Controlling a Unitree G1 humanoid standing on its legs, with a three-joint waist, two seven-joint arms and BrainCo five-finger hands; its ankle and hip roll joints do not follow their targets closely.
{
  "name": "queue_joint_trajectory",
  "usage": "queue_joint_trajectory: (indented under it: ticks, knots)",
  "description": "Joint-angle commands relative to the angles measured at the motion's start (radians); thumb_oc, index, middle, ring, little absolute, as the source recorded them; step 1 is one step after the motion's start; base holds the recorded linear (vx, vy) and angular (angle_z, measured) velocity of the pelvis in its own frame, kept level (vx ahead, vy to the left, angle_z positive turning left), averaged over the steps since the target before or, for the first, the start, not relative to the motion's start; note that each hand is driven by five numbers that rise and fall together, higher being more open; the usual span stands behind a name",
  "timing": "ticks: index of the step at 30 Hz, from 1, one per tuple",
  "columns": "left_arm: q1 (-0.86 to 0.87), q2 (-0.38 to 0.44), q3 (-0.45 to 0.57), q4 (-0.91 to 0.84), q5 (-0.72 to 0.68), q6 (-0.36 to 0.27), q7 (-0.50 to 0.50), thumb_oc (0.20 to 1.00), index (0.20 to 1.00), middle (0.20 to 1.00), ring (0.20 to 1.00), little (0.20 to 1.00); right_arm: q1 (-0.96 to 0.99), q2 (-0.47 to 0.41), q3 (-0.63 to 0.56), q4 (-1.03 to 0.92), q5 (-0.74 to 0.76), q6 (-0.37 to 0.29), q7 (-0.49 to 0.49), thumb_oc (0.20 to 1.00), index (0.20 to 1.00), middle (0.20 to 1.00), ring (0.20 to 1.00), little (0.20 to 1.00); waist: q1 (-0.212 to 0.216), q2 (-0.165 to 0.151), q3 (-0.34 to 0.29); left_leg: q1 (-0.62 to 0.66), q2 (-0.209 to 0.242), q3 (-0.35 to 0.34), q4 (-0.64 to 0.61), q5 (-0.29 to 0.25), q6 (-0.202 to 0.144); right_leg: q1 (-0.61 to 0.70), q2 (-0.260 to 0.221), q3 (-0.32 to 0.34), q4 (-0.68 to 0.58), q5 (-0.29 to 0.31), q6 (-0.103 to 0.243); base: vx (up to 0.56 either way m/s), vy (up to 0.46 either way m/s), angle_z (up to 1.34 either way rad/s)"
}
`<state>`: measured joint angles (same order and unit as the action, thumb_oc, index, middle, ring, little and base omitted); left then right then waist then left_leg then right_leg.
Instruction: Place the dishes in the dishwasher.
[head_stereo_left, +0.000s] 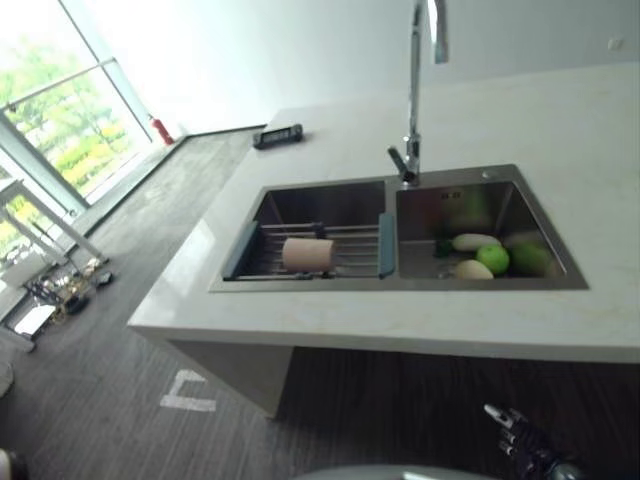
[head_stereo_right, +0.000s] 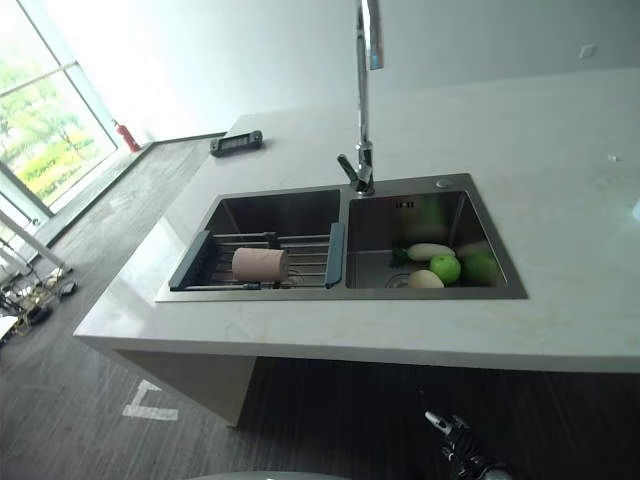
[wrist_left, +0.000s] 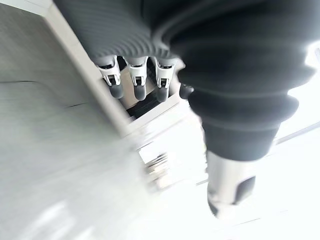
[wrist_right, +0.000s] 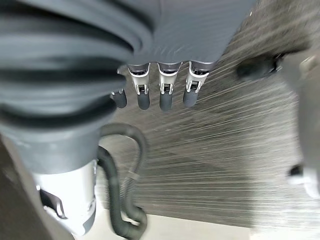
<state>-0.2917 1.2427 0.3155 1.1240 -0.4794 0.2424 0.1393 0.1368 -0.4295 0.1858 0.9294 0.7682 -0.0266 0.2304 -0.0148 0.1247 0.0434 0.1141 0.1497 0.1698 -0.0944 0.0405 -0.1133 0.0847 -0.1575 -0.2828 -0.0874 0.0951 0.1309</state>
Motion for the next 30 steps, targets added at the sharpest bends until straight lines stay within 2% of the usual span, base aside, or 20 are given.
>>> queue_joint_trajectory:
  ticks: [1,5,8,13,15,16,19,23,24,30]
  knots:
    - [-0.092,0.070,-0.059,-0.138,0.093,-0.144,0.092,1.000,1.000,1.000,1.000,1.000,-0.051,0.078,-0.014,-0.023,0.065,-0.018,-0.023,1.000,1.000,1.000,1.000,1.000,-0.033,-0.047,0.045,0.001,-0.008,0.019,0.055,-0.067,0.014,0.037,-0.059,0.050,0.053,-0.123,0.062,0.01,-0.054,0.10]
    - [-0.169,0.105,-0.131,-0.341,0.120,-0.189,0.130,1.000,1.000,1.000,1.000,1.000,-0.023,0.096,-0.036,-0.022,0.068,-0.028,-0.015,1.000,1.000,1.000,1.000,1.000,-0.040,-0.050,0.043,0.010,-0.010,0.025,0.047,-0.071,0.013,0.040,-0.056,0.061,0.049,-0.125,0.064,0.01,-0.024,-0.01]
    - [-0.289,0.120,-0.240,-0.429,0.087,-0.247,0.053,1.000,1.000,1.000,1.000,1.000,-0.005,0.102,-0.032,-0.020,0.049,-0.031,-0.007,1.000,1.000,1.000,1.000,1.000,-0.058,-0.052,0.038,0.017,-0.011,0.037,0.043,-0.074,0.011,0.041,-0.052,0.075,0.043,-0.123,0.068,0.05,-0.036,-0.04]
    - [-0.445,0.047,-0.428,-0.626,0.175,-0.278,-0.095,1.000,1.000,1.000,1.000,1.000,0.009,0.115,-0.046,0.002,0.017,-0.025,0.002,1.000,1.000,1.000,1.000,1.000,-0.088,-0.062,0.035,0.030,-0.010,0.058,0.028,-0.075,0.010,0.037,-0.050,0.102,0.034,-0.115,0.079,0.08,-0.042,-0.12]
    - [-0.485,0.008,-0.493,-0.690,0.213,-0.265,-0.146,1.000,1.000,1.000,1.000,1.000,0.018,0.120,-0.049,0.008,0.004,-0.018,0.003,1.000,1.000,1.000,1.000,1.000,-0.102,-0.067,0.038,0.028,-0.008,0.068,0.024,-0.075,0.010,0.027,-0.051,0.118,0.032,-0.110,0.084,0.07,-0.051,-0.24]
    - [-0.515,-0.024,-0.557,-0.727,0.261,-0.244,-0.180,1.000,1.000,1.000,1.000,1.000,0.031,0.119,-0.048,0.009,-0.020,-0.014,0.003,1.000,1.000,1.000,1.000,1.000,-0.125,-0.070,0.048,0.024,-0.005,0.087,0.022,-0.072,0.010,0.011,-0.054,0.134,0.031,-0.100,0.092,0.06,-0.046,-0.38]
    - [-0.546,-0.055,-0.629,-0.779,0.307,-0.206,-0.221,1.000,1.000,1.000,1.000,1.000,0.038,0.106,-0.053,-0.012,-0.028,-0.003,-0.007,1.000,1.000,1.000,1.000,1.000,-0.146,-0.068,0.081,0.001,-0.009,0.099,0.026,-0.068,0.012,-0.023,-0.060,0.161,0.030,-0.084,0.100,-0.03,-0.006,-0.47]
    - [-0.536,-0.081,-0.677,-0.836,0.411,-0.177,-0.257,1.000,1.000,1.000,1.000,1.000,0.033,0.091,-0.055,-0.041,-0.034,0.004,-0.004,1.000,1.000,1.000,1.000,1.000,-0.159,-0.058,0.121,-0.028,-0.022,0.095,0.025,-0.064,0.016,-0.055,-0.069,0.183,0.026,-0.069,0.105,-0.06,0.033,-0.17]
    - [-0.530,-0.086,-0.701,-0.853,0.432,-0.137,-0.297,1.000,1.000,1.000,1.000,1.000,0.033,0.082,-0.057,-0.052,-0.027,-0.001,-0.003,1.000,1.000,1.000,1.000,1.000,-0.164,-0.051,0.136,-0.039,-0.027,0.092,0.023,-0.061,0.016,-0.066,-0.076,0.187,0.025,-0.063,0.108,-0.02,0.056,-0.11]
    - [-0.468,-0.069,-0.708,-0.875,0.479,-0.129,-0.381,1.000,1.000,1.000,1.000,1.000,0.046,0.062,-0.058,-0.113,-0.038,0.007,0.002,1.000,1.000,1.000,1.000,1.000,-0.166,-0.034,0.168,-0.058,-0.046,0.087,0.029,-0.059,0.016,-0.080,-0.098,0.184,0.028,-0.054,0.116,0.00,0.066,0.01]
